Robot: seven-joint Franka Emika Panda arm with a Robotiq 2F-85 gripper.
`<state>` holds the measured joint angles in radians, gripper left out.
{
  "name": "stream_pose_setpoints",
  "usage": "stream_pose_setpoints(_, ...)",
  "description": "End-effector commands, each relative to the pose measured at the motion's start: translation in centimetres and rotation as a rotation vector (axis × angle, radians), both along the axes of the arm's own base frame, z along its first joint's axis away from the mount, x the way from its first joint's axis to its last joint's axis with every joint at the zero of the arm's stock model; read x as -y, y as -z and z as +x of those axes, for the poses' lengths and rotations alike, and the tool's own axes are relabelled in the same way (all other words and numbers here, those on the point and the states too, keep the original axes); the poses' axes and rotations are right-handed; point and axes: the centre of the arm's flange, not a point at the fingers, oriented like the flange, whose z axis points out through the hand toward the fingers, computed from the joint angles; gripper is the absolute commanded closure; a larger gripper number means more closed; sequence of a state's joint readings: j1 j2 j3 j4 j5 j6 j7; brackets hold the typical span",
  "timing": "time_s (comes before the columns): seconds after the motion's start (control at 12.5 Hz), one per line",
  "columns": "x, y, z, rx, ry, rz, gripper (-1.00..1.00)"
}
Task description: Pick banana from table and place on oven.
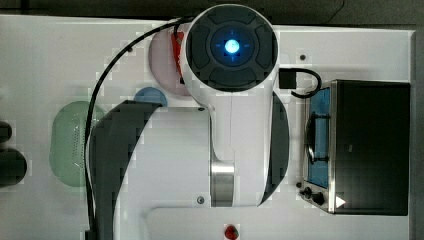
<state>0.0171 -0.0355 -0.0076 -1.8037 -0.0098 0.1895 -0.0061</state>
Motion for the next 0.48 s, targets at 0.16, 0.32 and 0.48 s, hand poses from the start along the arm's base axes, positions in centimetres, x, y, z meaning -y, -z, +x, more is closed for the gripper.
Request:
stream_pose_setpoints(0.16, 2.9, -8.0, -18.7, 0.004, 0.133, 0.005, -0.81)
stream_pose_setpoints(0.32, 2.9, -7.8, -18.7, 0.001, 0.133, 0.005, -1.0)
stream_pose_setpoints(0.48, 2.9, -6.8, -18.2, -0.01, 0.132, 0.004, -1.0)
